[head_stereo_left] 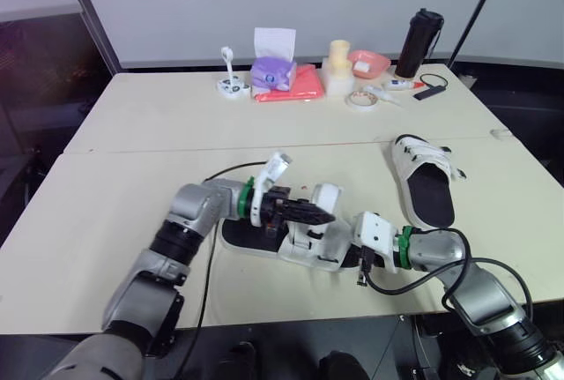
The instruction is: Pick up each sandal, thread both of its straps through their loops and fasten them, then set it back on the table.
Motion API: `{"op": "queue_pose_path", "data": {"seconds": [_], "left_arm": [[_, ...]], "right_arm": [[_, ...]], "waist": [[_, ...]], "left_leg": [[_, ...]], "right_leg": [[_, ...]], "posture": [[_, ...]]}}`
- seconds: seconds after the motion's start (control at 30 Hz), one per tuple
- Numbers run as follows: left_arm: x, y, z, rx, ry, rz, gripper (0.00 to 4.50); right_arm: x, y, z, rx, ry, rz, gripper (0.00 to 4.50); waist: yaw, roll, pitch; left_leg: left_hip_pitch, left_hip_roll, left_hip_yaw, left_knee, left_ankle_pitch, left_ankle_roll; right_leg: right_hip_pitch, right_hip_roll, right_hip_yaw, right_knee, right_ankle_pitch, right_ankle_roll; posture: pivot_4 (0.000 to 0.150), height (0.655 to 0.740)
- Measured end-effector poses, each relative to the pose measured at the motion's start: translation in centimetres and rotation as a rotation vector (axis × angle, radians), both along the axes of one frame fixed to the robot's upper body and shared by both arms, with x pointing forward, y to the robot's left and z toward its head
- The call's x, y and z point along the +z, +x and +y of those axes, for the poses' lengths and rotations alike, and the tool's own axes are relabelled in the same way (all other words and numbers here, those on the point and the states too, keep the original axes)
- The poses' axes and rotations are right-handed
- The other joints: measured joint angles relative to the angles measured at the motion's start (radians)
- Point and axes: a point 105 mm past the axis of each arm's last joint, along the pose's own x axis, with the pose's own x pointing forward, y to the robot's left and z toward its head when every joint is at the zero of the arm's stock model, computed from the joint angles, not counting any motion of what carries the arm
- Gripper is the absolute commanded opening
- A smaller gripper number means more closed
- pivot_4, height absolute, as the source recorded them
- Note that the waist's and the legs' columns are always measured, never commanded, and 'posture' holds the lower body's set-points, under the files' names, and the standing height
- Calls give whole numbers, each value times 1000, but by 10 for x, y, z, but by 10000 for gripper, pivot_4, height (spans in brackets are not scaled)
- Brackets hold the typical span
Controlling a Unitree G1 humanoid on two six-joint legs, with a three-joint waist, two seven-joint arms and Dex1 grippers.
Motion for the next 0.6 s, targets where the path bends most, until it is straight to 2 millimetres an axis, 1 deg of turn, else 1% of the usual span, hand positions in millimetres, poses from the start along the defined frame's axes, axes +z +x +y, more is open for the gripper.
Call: {"op": "queue_pose_path", "data": {"seconds": [0.07, 0.17, 0.23, 0.43, 0.6], "left_arm": [[-3, -1, -5, -1, 3, -13, 479], [-18, -5, -6, 6, 29, 3, 479], [-24, -7, -7, 1, 41, 15, 479], [-30, -13, -9, -2, 53, 2, 479], [-32, -10, -15, 50, 41, -15, 479]], "right_arm": [[0, 0, 0, -6, 1, 0, 0], [-1, -1, -1, -17, 4, -2, 0], [-1, -2, -2, -22, 3, -2, 0], [-1, -2, -3, -33, 3, 2, 0], [-1, -2, -4, -41, 4, 4, 0]], "waist": [[0, 0, 0], [1, 0, 0], [2, 0, 0], [3, 0, 0], [5, 0, 0]], "left_leg": [[0, -1, 0, 0, 0, 0], [0, -2, -1, 1, 0, 0], [0, -3, -1, 1, 0, 0], [0, -4, -3, 2, 0, 0], [0, -5, -3, 3, 0, 0]], "right_leg": [[0, 0, 0, 0, 0, 0], [0, 0, 0, 0, 0, 0], [1, 0, 0, 0, 0, 0], [2, -1, -1, 0, 0, 0], [3, -1, -1, 0, 0, 0]], "posture": [[1500, 7400], [1500, 7400], [1500, 7400], [1500, 7400], [1500, 7400]]}}
